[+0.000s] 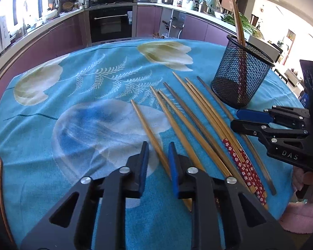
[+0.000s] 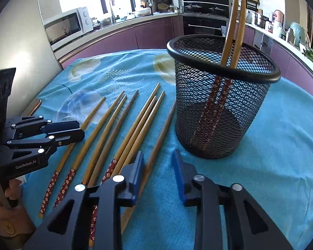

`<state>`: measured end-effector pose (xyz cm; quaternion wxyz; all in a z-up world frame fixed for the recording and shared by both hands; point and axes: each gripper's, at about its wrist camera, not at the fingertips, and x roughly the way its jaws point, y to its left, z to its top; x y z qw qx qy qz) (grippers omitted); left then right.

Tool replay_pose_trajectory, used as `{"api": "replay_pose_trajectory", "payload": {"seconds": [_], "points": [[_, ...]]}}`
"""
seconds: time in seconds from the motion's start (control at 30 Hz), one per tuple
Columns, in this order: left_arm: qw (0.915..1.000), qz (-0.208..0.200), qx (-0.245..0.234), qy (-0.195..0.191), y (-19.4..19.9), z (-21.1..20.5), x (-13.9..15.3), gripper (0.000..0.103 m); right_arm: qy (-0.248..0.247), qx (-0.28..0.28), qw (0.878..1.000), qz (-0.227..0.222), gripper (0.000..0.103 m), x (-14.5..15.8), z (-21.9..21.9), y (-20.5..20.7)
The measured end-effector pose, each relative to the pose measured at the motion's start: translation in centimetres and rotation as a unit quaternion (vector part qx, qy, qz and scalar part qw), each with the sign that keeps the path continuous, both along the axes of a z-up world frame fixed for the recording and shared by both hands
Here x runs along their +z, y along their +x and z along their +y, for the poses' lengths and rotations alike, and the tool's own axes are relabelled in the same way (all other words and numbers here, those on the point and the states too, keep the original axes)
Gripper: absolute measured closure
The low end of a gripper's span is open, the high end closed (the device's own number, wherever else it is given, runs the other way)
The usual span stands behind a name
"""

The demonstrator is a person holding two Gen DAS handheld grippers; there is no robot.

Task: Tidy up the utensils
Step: 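Close the left tool on a chopstick while the right tool grasps another chopstick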

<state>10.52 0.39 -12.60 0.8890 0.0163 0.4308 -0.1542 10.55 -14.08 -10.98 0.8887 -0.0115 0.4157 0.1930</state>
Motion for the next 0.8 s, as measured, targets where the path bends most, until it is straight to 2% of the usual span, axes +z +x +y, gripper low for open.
{"api": "replay_pose_trajectory", "payload": {"seconds": [0.1,0.27,0.33,0.5,0.6,0.67,0.8], "points": [[0.9999,0.000,0.010,-0.011,0.0,0.3,0.0,0.090,0.027,-0.007,1.000,0.009,0.094,-0.1,-0.6,0.1],[0.9995,-0.002,0.020,-0.024,-0.2,0.8,0.3,0.095,0.068,-0.016,0.997,0.023,0.097,0.0,-1.6,0.2],[0.9994,-0.006,0.019,-0.028,-0.4,1.0,0.6,0.102,0.076,-0.016,0.997,0.015,0.097,0.4,-1.9,-0.1],[0.9995,-0.005,0.013,-0.026,-0.7,1.0,0.7,0.102,0.083,0.013,0.996,0.004,0.097,1.3,-1.6,-0.9],[0.9998,-0.004,0.009,-0.018,-0.9,0.9,0.6,0.097,0.077,0.031,0.997,0.007,0.097,1.3,-0.9,-1.1],[0.9999,-0.004,0.006,-0.010,-1.0,0.8,0.5,0.089,0.072,0.039,0.997,0.011,0.097,1.0,-0.4,-1.2],[1.0000,0.005,-0.004,0.003,-0.9,0.4,0.0,0.087,0.063,0.046,0.997,0.019,0.097,0.6,0.2,-1.0]]}}
